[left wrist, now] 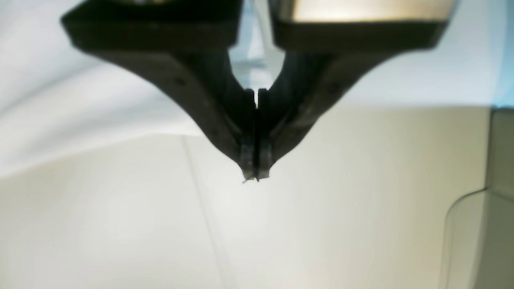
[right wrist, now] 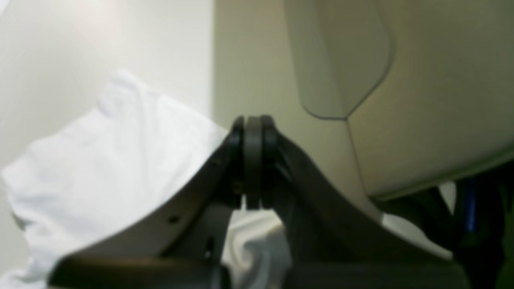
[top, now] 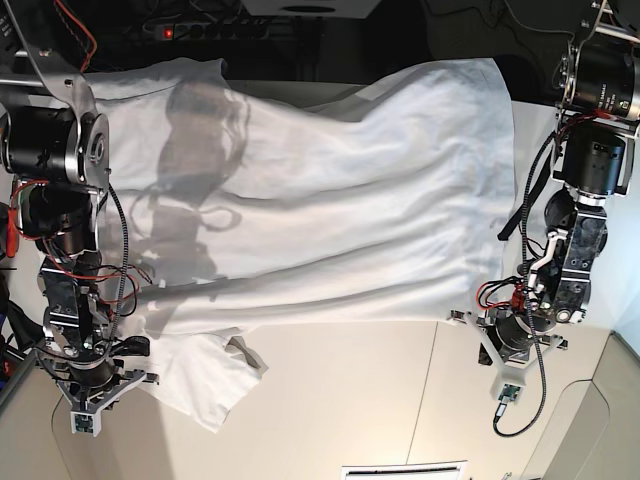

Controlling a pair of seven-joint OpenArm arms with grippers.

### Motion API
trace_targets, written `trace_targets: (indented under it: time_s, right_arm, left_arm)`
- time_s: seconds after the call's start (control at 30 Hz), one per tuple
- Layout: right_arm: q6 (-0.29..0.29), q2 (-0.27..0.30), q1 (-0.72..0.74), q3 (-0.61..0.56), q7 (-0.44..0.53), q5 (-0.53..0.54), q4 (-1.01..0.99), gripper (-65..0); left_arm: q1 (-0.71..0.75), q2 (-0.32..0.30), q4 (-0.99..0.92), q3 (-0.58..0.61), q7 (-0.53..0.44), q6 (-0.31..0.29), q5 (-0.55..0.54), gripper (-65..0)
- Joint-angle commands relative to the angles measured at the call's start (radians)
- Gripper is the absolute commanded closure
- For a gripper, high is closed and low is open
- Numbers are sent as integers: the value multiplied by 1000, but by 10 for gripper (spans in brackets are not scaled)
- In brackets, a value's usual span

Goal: Layout the t-shirt on the table in an organized manner, then fold the t-shirt properly
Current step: 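Regrasp the shirt hem corners with both grippers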

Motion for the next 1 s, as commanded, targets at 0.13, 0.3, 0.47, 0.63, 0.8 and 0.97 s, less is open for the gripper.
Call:
trace_targets:
  time_s: [0.13, 0.3, 0.47, 0.63, 0.8, 0.97]
  right_arm:
    - [63, 45, -115, 3, -219, 32, 305, 0]
    - [113, 71, -270, 3, -443, 32, 548, 0]
    - [113, 72, -379, 3, -551, 74, 601, 0]
    - [113, 54, -499, 2, -444, 137, 595, 0]
    - [113, 44, -540, 2, -415, 137, 533, 0]
    - [113, 43, -534, 2, -410, 171, 461, 0]
  left_arm:
    - [0, -30, 126, -7, 200, -124, -144, 0]
    - [82, -31, 172, -7, 279, -160, -224, 0]
    - [187, -31, 172, -7, 240, -159, -214, 0]
    - [270, -26, 164, -7, 97, -154, -84, 0]
    - [277, 13, 119, -6, 66, -83, 14, 0]
    - [252, 40, -9, -6, 20, -83, 52, 0]
